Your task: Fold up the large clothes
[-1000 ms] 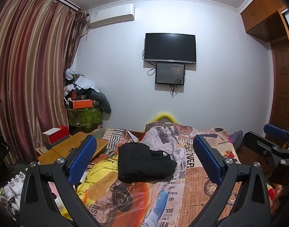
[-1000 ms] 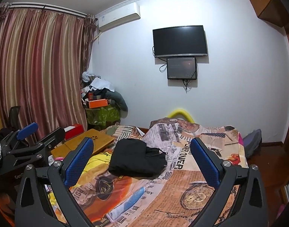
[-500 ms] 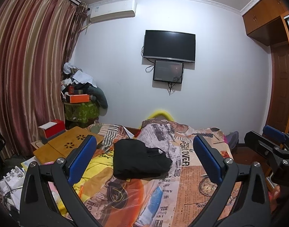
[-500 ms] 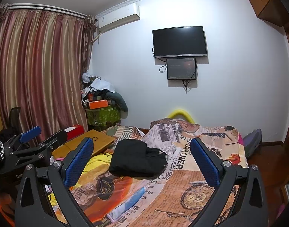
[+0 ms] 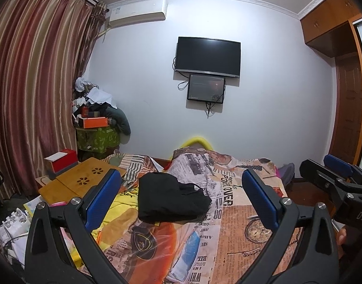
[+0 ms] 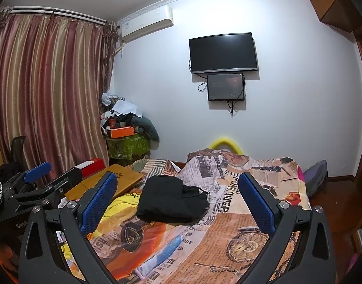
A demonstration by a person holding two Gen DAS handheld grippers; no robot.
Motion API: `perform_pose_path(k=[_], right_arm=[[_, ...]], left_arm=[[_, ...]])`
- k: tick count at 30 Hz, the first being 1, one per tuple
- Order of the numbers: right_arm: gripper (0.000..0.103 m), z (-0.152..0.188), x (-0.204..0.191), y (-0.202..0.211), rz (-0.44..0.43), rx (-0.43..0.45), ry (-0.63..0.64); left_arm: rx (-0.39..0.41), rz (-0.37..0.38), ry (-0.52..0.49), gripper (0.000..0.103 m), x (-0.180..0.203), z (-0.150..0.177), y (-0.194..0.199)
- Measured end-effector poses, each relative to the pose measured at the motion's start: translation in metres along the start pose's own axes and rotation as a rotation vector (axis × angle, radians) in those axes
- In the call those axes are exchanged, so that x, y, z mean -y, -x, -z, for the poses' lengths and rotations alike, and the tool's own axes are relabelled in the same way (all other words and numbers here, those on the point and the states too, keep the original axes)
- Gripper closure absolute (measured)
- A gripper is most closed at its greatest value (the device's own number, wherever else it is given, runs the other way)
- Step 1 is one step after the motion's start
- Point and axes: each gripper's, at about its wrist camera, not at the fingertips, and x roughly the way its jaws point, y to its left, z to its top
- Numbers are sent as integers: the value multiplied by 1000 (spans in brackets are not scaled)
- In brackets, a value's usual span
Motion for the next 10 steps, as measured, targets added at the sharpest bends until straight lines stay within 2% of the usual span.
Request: perform_pose_path(k=[10], right_arm=[[1,0,-2,-3,1,-3,10]], left_arm=[[-1,-5,-3,0,1,1,-1]])
